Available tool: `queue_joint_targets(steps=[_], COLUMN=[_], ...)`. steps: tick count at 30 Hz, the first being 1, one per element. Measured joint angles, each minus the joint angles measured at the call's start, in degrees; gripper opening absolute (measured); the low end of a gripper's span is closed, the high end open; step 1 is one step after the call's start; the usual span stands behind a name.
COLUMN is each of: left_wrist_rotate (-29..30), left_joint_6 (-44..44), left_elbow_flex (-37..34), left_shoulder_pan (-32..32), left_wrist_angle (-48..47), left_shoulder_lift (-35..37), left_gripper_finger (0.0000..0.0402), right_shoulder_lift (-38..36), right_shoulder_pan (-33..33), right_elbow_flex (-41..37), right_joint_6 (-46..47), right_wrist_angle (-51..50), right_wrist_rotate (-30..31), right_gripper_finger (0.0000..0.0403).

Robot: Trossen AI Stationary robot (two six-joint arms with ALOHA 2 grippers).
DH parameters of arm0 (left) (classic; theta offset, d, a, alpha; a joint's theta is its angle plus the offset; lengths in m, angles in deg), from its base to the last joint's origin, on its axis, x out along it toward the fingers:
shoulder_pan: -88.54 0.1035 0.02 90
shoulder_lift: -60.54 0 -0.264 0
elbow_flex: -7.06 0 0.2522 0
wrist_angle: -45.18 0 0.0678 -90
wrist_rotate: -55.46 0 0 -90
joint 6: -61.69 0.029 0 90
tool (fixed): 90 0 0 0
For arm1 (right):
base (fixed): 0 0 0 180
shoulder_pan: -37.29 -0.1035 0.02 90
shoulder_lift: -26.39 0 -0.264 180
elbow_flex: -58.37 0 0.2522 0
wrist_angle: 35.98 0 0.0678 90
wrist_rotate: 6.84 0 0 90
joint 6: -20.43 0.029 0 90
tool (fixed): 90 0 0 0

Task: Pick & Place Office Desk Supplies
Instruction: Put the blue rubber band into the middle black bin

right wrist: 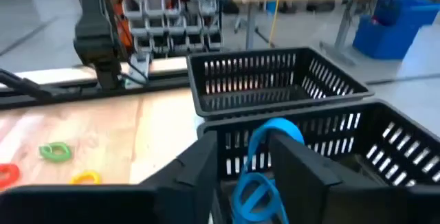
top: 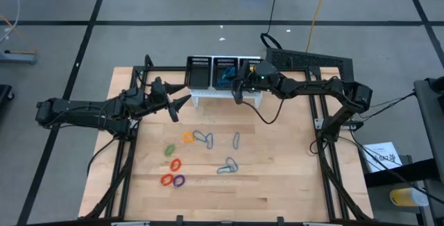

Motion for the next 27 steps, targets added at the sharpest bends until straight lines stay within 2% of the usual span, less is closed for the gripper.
queue_joint_targets(steps=[4, 8, 19, 27], left_wrist_rotate=[0.0, 0.0, 0.0, 0.0], left_joint_6=[0.0, 0.0, -0.02, -0.11], left_elbow_flex=[0.0, 0.0, 0.0, 0.0], left_shoulder_pan=[0.0, 0.0, 0.0, 0.0], left_wrist_angle=[0.05, 0.05, 0.05, 0.53], left_shoulder_lift=[0.02, 0.01, 0.0, 0.0], left_gripper_finger=[0.0244, 0.0244, 0.0244, 0.0244], right_shoulder_lift=[-0.04, -0.04, -0.34, -8.02], right_shoulder_pan=[0.03, 0.03, -0.54, -3.38], right_elbow_flex=[3.56, 6.54, 8.18, 7.82], right_joint_6=[-1.6, -1.48, -1.7, -3.14], right_wrist_angle=[-5.98, -10.53, -14.18, -22.55], right_wrist_rotate=[1.45, 1.19, 4.13, 0.27], right_gripper_finger=[0.0162, 0.0176, 0.017, 0.0163])
